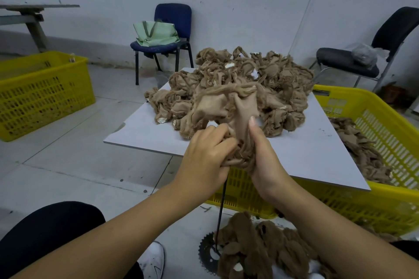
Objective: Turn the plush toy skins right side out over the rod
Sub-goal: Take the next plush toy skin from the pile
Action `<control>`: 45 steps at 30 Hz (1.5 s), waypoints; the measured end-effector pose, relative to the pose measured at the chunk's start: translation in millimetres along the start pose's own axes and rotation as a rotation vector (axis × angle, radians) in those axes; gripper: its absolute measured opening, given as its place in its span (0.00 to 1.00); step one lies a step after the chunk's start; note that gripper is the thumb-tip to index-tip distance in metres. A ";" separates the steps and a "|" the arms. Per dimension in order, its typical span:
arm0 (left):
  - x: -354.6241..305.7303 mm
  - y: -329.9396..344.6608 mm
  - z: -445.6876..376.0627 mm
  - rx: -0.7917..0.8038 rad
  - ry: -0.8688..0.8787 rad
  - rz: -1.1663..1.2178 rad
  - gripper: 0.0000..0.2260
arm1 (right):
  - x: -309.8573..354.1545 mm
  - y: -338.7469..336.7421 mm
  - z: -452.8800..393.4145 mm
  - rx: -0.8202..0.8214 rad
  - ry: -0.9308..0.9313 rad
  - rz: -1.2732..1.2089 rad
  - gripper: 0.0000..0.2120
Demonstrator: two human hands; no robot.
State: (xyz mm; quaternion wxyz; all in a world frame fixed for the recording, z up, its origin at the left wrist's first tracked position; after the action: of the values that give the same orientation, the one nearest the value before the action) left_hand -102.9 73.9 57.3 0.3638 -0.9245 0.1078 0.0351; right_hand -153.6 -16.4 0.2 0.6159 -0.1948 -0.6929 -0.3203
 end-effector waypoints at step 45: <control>51.6 6.3 4.2 0.087 -0.370 0.745 0.13 | 23.5 6.3 -8.8 0.022 -0.186 0.136 0.10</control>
State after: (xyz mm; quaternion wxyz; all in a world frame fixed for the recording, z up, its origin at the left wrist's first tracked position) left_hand -54.0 63.3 42.6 0.3781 -0.7842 0.3693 0.3252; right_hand -146.9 -20.9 24.8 0.5714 -0.2635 -0.7358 -0.2505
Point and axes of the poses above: each hand's wrist, its own z-axis away from the middle knuckle, its own y-axis out of the palm, x = y × z, the point moved 9 cm from there along -z, towards the middle knuckle, and after that the axes turned 6 degrees about x, right-handed, at the moved point
